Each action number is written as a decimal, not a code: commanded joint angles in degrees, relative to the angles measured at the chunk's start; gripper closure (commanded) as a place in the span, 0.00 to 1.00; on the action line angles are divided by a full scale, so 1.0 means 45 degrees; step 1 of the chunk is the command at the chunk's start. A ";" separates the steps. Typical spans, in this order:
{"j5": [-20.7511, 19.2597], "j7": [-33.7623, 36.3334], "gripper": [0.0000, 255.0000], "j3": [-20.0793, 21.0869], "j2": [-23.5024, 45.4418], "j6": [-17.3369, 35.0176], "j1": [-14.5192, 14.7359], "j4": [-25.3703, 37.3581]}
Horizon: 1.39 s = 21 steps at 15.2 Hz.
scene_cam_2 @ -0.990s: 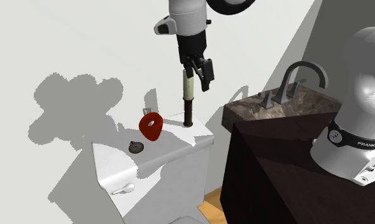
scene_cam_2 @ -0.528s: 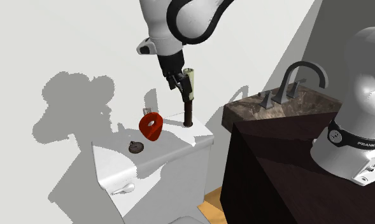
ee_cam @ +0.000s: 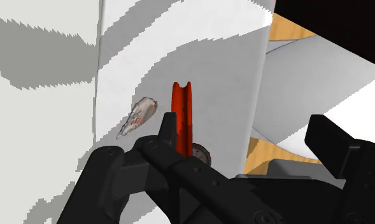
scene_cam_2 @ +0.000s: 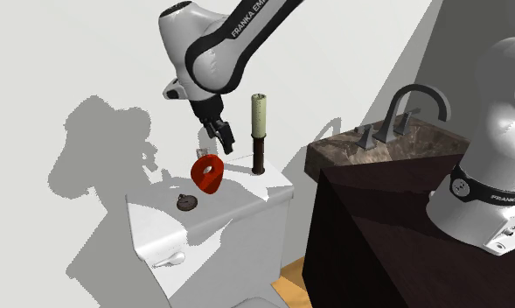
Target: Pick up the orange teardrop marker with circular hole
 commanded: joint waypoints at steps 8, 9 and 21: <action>0.0520 -0.0925 0.00 0.0434 0.3321 0.0111 -0.0838 0.3243; 0.0531 -0.0912 0.00 0.0446 0.3444 0.0209 -0.0850 0.3267; 0.0566 -0.0878 1.00 0.0486 0.3863 0.0551 -0.0898 0.3340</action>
